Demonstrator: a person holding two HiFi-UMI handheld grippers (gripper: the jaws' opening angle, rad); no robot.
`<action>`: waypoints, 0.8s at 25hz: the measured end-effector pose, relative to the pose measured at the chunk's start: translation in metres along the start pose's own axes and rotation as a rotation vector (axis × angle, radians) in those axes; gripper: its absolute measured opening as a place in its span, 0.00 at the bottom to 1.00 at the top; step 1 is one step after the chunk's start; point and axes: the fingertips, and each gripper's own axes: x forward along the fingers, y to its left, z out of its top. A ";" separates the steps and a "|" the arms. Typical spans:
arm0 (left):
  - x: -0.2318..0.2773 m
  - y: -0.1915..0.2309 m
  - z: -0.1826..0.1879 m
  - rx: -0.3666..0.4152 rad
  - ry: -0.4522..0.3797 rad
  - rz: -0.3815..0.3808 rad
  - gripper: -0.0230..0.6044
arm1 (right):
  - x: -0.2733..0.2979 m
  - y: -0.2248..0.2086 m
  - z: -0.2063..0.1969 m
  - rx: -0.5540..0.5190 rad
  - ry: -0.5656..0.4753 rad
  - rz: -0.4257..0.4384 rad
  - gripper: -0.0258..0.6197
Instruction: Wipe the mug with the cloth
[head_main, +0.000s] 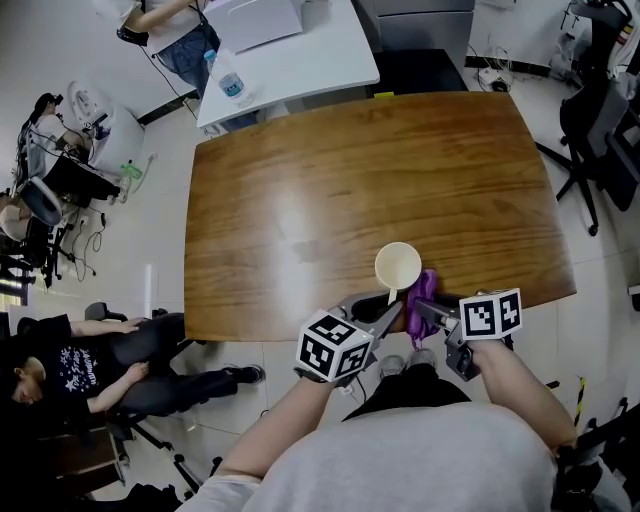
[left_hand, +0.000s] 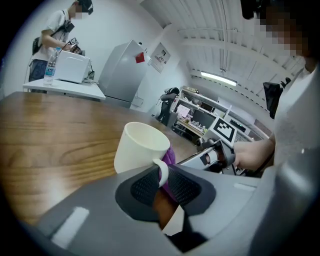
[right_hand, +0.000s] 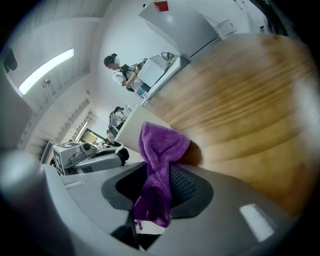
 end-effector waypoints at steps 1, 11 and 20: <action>0.000 0.001 0.000 0.001 0.000 -0.001 0.13 | 0.002 -0.001 -0.001 -0.001 0.002 -0.003 0.25; -0.018 0.009 -0.005 0.037 0.012 0.032 0.13 | -0.018 0.013 0.014 -0.028 -0.046 -0.005 0.25; -0.038 0.030 -0.004 0.089 -0.004 0.101 0.14 | -0.032 0.034 0.061 -0.057 -0.127 0.045 0.25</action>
